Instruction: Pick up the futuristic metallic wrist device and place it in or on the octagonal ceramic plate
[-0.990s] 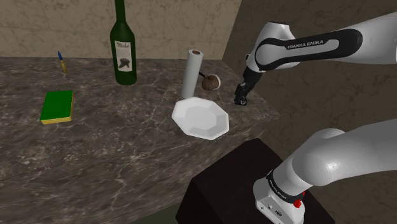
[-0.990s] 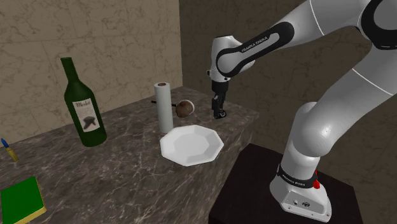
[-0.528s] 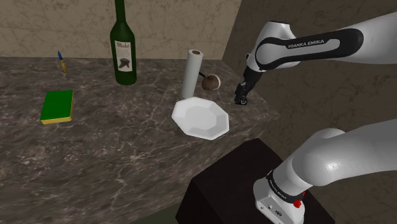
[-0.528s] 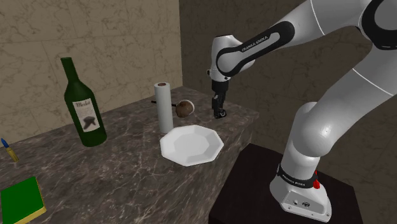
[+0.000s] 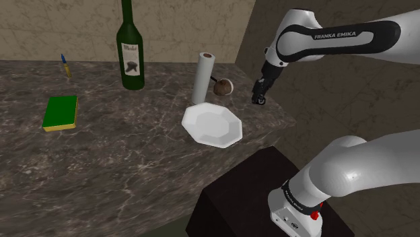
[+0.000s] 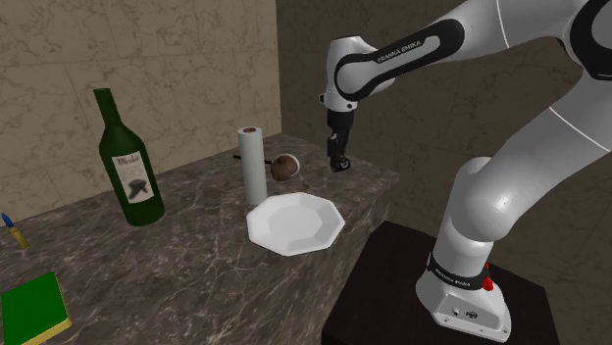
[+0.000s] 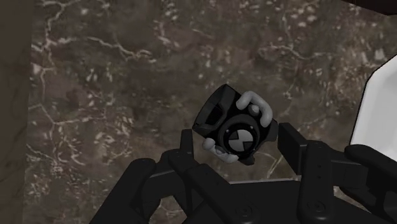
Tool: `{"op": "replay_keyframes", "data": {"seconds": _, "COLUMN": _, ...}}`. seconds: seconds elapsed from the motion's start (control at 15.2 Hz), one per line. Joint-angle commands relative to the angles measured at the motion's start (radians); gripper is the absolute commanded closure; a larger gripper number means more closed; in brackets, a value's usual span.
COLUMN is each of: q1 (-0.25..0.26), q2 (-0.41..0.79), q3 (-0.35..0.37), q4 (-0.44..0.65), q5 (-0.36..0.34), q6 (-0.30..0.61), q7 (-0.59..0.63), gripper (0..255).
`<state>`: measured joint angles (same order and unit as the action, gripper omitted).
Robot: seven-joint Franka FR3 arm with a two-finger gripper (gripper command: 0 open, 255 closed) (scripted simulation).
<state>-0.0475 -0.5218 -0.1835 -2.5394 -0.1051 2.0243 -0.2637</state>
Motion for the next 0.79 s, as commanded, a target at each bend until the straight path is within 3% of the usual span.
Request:
{"op": "replay_keyframes", "data": {"seconds": 0.0, "q1": 0.001, "q2": -0.006, "q3": 0.003, "q4": 0.023, "q5": 0.002, "q6": -0.029, "q7": 0.001, "gripper": 255}}
{"op": "replay_keyframes", "data": {"seconds": 0.46, "q1": 0.003, "q2": -0.025, "q3": 0.01, "q4": 0.092, "q5": 0.006, "q6": -0.117, "q7": 0.0, "gripper": 255}}
{"op": "replay_keyframes", "data": {"seconds": 0.73, "q1": 0.046, "q2": -0.042, "q3": 0.09, "q4": 0.079, "q5": 0.049, "q6": -0.125, "q7": 0.099, "gripper": 255}}
